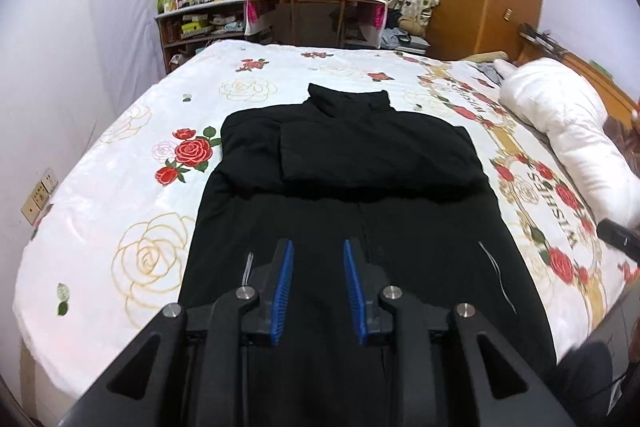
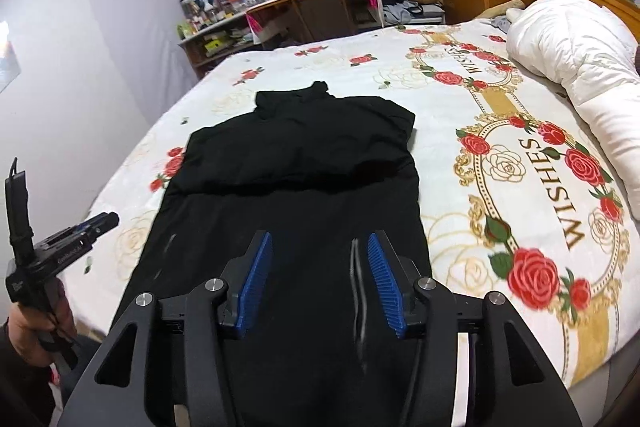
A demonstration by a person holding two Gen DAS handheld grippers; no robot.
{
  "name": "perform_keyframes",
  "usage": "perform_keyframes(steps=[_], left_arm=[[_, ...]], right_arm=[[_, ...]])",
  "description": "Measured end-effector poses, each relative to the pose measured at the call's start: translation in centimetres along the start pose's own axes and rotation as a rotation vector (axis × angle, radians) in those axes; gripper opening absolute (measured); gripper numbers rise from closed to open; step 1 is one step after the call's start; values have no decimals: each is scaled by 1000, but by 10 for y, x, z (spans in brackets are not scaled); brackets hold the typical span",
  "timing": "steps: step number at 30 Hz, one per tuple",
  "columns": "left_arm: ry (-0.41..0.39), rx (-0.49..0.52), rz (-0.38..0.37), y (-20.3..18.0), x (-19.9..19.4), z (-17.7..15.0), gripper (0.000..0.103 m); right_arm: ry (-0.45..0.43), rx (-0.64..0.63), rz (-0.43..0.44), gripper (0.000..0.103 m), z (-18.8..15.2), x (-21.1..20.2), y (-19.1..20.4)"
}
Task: Fold large clothes
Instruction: 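Move both tools toward the jacket hem to grasp it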
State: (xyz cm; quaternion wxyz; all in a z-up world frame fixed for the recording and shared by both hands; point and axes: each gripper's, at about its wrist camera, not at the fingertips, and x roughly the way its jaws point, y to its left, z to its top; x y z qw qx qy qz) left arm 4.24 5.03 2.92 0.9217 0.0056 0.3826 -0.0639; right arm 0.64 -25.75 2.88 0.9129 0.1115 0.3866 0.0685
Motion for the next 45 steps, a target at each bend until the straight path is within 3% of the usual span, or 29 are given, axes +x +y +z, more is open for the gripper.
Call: perform_keyframes(steps=[6,13,17,24,34,45], left_arm=[[-9,33,3,-8,-32,-31,28],[22,30,3,3,-42,-68,34],[42,31,17,11,-40,-80,34],[65,22,37,20,-33,-87,34],[125,-5,70,50,-3,-98,46],[326,-185,116,133,66,-121,49]], right_arm=[[-9,4,32,51,-29,-29,13],[33,0,48,51,-67,-32,12],[79,21,54,66,-84,-25,2],[110,49,60,67,-98,-18,-12],[213,120,28,68,-111,13,-47],[356,222,-62,68,-114,59,-100]])
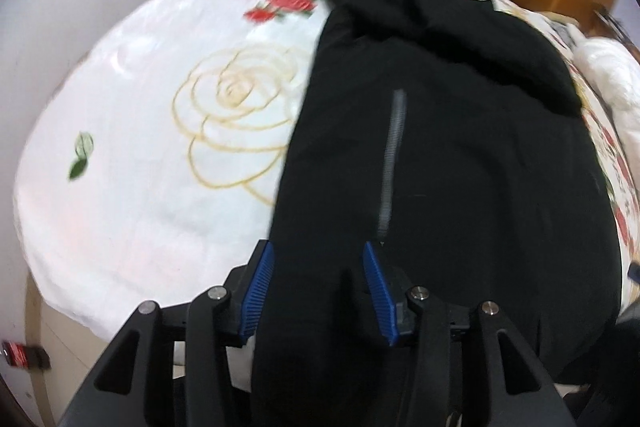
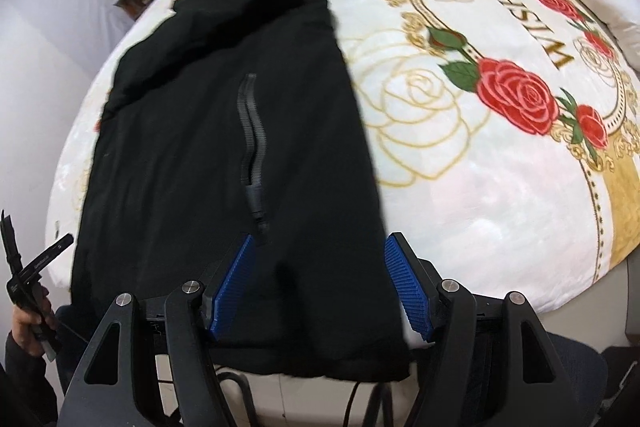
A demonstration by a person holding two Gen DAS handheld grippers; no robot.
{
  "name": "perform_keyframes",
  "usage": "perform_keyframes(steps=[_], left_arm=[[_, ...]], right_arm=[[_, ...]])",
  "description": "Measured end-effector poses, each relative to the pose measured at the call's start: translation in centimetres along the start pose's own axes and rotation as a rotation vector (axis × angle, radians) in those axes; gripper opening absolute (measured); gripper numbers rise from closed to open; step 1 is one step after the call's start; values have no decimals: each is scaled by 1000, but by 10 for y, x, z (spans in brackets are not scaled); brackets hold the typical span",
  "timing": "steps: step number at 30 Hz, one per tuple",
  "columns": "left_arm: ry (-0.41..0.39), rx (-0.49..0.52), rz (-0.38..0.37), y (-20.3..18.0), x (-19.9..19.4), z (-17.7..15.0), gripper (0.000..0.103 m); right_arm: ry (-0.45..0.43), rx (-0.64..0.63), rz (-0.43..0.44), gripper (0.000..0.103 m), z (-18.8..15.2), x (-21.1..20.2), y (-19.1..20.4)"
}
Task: Fold large clothes
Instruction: 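Move both tools toward the jacket hem to grasp it, then grasp the jacket hem with the left tool while the right tool grasps it too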
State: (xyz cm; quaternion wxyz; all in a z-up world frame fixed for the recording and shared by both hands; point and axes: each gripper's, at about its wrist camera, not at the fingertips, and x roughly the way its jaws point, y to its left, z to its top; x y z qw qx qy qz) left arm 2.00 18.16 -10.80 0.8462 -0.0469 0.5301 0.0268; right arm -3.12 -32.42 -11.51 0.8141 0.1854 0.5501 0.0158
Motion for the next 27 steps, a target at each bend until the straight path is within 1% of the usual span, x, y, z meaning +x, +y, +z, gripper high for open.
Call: perform_keyframes(steps=[4,7,11,14,16,19,22,25,26,27], left_arm=[[59,-60,2,19,26,2,49],[81,-92,-24,26,36,0,55],[91,-109,-65,26,36,-11,59],[105,-83,-103,18,31,-24,59],[86,-76,-94,16,28,-34,59],[96,-112,-114,21,30,-39,60],[115,-144,-136,25,38,-40,62],[117,-138,-124,23,37,-41,62],[115,-122,-115,21,36,-42,58],[115,-115,-122,20,35,-43,53]], right_arm=[[47,53,3,68,5,17,-16],[90,75,8,68,4,30,-24],[125,101,76,68,-4,38,-28],[140,86,113,68,-11,38,-25],[146,78,132,68,-15,37,-23],[169,88,163,69,-15,38,-27],[196,109,176,69,-13,44,-35],[204,128,180,70,-13,46,-38],[207,119,174,69,-13,45,-37],[213,111,175,67,-13,44,-36]])
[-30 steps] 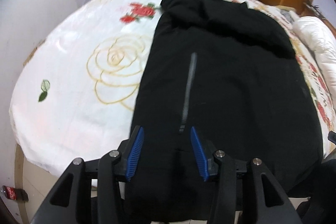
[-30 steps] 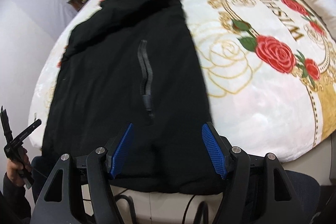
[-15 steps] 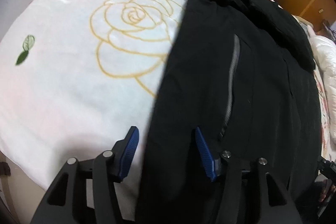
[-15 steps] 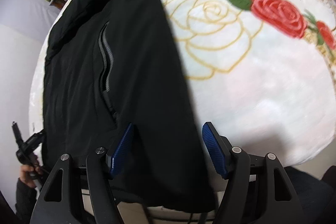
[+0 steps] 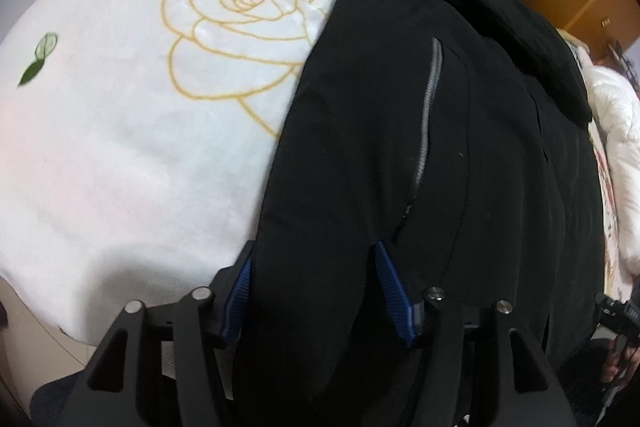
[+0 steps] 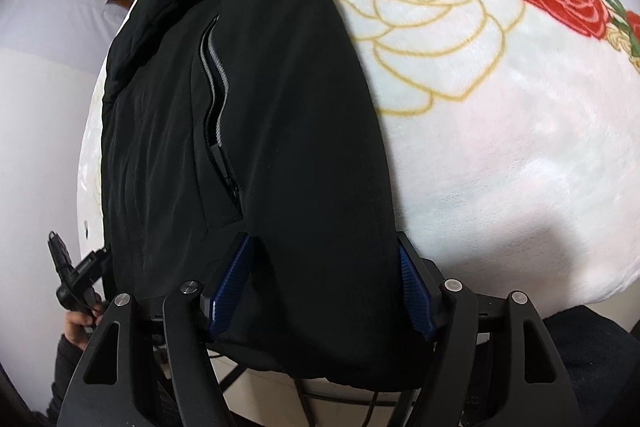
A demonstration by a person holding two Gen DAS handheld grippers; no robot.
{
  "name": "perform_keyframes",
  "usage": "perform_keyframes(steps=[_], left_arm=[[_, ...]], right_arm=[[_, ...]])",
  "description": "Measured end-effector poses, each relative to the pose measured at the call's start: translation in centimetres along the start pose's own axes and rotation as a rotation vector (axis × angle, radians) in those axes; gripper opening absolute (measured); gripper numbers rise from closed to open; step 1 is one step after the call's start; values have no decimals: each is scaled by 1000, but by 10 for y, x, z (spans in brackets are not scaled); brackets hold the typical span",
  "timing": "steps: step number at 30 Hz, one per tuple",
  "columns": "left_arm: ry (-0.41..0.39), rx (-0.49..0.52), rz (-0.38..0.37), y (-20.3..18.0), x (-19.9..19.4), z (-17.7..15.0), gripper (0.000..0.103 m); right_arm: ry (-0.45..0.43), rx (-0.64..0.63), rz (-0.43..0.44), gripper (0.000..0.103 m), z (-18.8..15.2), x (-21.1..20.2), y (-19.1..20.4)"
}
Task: Fold large clothes
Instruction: 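Grasp the jacket hem with the left tool while the right tool grasps it too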
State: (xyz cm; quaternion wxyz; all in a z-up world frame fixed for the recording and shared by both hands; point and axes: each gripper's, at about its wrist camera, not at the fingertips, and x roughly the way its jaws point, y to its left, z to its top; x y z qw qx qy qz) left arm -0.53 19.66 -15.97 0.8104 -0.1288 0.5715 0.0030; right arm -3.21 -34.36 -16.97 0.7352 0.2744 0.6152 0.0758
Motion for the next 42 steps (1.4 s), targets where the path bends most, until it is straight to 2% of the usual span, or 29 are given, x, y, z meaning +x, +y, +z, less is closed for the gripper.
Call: perform_keyframes(steps=[2,3,4,7,11,18,25,33,42], left_arm=[[6,0,-34,-3,-6,-2,25],[2,4,-40,-5,-10,1,21],[-7,11,-42,-8,-16,1,17],[-54,30,-65,-15,-36,0,14],[-139,53,-114,-19,-72,2,13],[-259,118,-142,-39,-112,24,12],[-358,162,-171,-65,-131,68,12],[-439,94,-214,-62,-148,129,12],[-495,40,-233,-75,-147,212,12]], right_arm=[[5,7,17,47,-2,-5,-1],[0,16,43,33,-2,-7,0],[-9,22,75,25,-2,-12,0],[-50,-16,105,20,-4,-30,11],[-108,-70,162,19,-1,-57,26],[-195,-134,204,17,5,-86,54],[-283,-159,237,17,15,-112,75],[-371,-141,288,16,58,-141,90],[-454,-85,312,16,134,-163,105]])
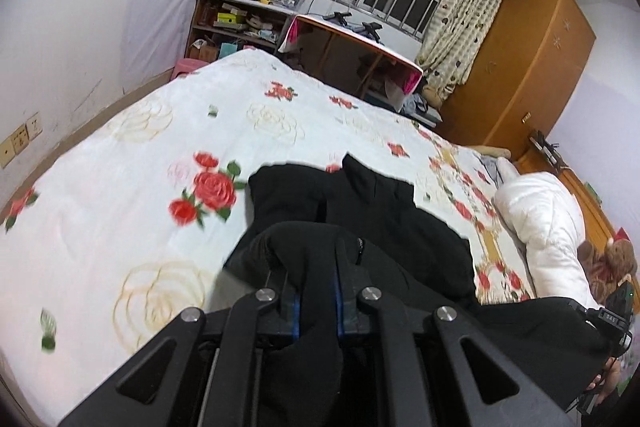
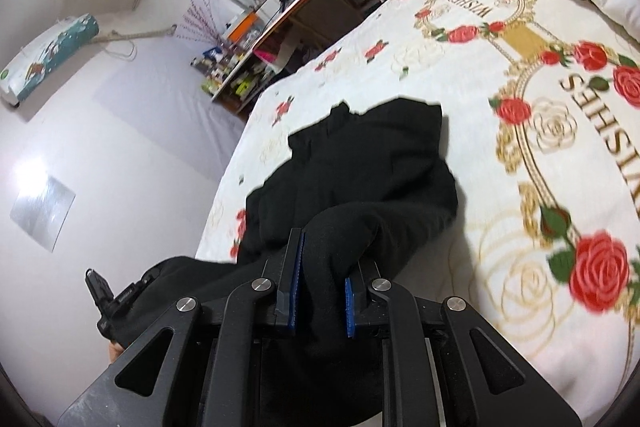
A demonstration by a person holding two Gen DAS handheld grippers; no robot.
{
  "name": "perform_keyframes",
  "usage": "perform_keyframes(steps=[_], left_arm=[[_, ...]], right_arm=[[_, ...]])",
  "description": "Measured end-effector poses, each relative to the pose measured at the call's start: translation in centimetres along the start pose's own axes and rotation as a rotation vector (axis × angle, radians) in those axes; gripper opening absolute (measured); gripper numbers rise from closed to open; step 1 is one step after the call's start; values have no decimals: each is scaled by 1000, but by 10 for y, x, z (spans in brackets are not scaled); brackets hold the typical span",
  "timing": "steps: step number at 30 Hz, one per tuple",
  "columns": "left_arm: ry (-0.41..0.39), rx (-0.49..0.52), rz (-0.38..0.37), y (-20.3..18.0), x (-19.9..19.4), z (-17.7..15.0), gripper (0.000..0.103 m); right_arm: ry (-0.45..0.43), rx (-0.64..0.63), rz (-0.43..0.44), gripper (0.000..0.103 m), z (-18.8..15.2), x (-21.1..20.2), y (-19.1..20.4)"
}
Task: Fold large clothes
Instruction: 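Grasp the jacket hem with the left tool while the right tool grasps it too, then lift the hem with both tools and fold it over toward the collar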
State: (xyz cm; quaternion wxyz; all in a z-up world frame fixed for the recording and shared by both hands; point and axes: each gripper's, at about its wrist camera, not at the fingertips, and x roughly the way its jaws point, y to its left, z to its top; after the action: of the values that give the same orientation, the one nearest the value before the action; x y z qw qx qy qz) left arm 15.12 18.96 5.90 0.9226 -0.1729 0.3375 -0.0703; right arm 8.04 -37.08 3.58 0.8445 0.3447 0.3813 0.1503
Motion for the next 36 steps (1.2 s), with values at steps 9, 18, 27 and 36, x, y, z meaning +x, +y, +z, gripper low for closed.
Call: perform_keyframes(steps=[9,18,27,36], left_arm=[[0,-22,15,-10,86,67,12],[139,-37,114,9,212,85,13],[241,-97,69,24,278,91,20],[235,-327,-201,46,235,116,47]], right_arm=[[-30,59,-38,16,93,69,-7],[60,160,-135,17,146,178,-59],[116,266,-143,35,164,237,-97],[-57,59,-38,73,189,174,-54]])
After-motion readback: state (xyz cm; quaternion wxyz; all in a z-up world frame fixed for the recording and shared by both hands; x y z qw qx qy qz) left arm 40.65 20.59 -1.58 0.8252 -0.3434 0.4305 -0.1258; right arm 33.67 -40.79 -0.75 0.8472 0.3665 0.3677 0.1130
